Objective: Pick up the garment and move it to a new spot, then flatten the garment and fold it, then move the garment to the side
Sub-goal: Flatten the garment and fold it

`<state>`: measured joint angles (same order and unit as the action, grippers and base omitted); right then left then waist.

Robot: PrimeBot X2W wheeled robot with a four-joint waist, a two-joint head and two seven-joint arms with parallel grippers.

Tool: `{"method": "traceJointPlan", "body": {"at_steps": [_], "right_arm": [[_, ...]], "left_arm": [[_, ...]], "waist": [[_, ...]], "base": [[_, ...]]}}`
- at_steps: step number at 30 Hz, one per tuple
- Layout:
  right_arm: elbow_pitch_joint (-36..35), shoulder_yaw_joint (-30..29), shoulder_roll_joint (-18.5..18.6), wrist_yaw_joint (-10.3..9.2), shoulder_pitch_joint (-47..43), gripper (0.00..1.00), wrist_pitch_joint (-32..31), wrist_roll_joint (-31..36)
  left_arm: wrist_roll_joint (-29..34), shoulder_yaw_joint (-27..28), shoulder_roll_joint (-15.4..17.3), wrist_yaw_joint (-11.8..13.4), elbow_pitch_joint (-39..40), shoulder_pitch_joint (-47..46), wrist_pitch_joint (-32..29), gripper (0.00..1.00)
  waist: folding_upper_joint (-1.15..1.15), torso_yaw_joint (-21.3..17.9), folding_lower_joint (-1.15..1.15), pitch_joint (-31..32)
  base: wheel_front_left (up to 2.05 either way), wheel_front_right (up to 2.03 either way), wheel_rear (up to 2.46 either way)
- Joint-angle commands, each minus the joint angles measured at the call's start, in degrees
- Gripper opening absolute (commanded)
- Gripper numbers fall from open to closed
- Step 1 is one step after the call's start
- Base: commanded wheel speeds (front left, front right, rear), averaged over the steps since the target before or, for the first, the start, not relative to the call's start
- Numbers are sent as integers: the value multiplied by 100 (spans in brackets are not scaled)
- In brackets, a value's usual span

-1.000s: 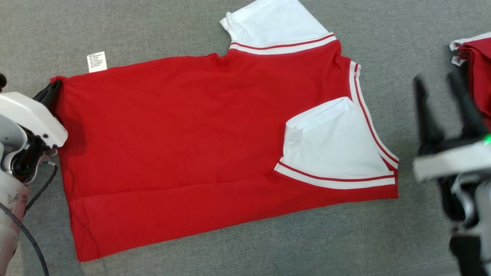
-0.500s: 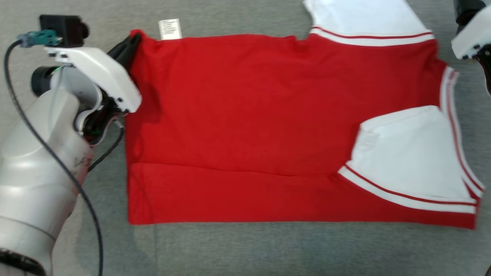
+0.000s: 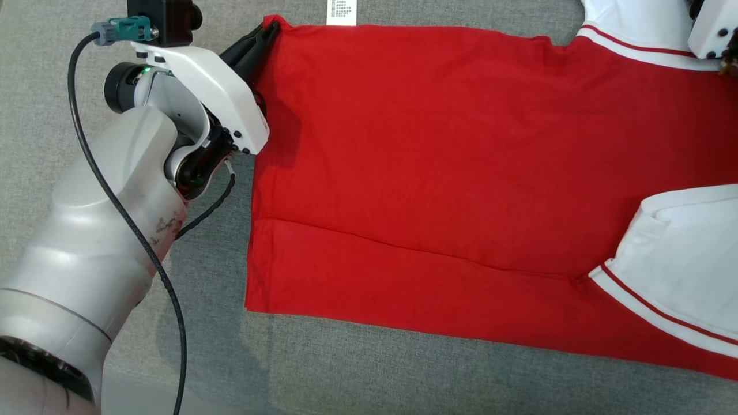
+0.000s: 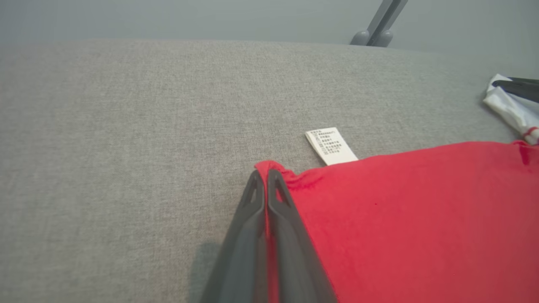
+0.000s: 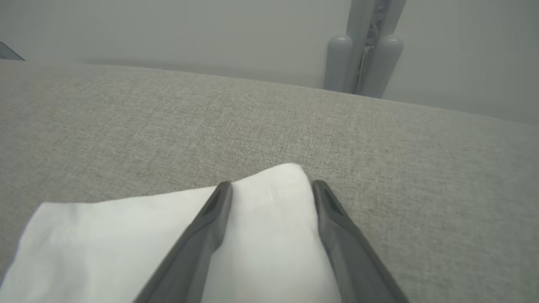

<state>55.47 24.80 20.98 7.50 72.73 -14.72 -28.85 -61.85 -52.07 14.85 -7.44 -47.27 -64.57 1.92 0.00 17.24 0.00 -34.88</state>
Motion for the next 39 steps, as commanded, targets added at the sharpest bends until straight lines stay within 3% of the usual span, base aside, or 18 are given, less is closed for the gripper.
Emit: {"method": "traceJointPlan", "body": {"at_steps": [1, 2, 15, 23, 31, 39], "right_arm": [[111, 102, 19, -2, -30, 45, -91, -66], [115, 155, 39, -2, 16, 0, -75, -123], [-531, 655, 543, -2, 199, 0, 583, -1036], [-1070, 902, 698, -2, -182, 0, 747, -1637], [-2599, 903, 1033, -1, -1671, 0, 959, -2595], [-4431, 186, 1141, -1, -3783, 0, 1356, -3058]], "left_arm": [[-93, -53, 30, 0, -34, -108, 50, 0], [-136, -107, 45, 0, -44, -119, 72, 0], [-956, -396, 501, 0, 168, -212, 347, 0], [-1338, -395, 781, 0, 488, -15, 587, 0], [-1924, -276, 1317, 0, 1329, 1076, 1014, 0], [-2153, -9, 1956, 0, 2028, 2097, 1260, 0]], "waist": [[0, 2, 0, -4], [0, -3, 0, 3], [0, -274, 0, 339], [0, -437, 0, 504], [0, -741, 0, 781], [0, -1106, 0, 1005]], "base": [[0, 0, 0], [0, 0, 0], [0, 0, 0], [0, 0, 0], [0, 0, 0], [0, 0, 0]]}}
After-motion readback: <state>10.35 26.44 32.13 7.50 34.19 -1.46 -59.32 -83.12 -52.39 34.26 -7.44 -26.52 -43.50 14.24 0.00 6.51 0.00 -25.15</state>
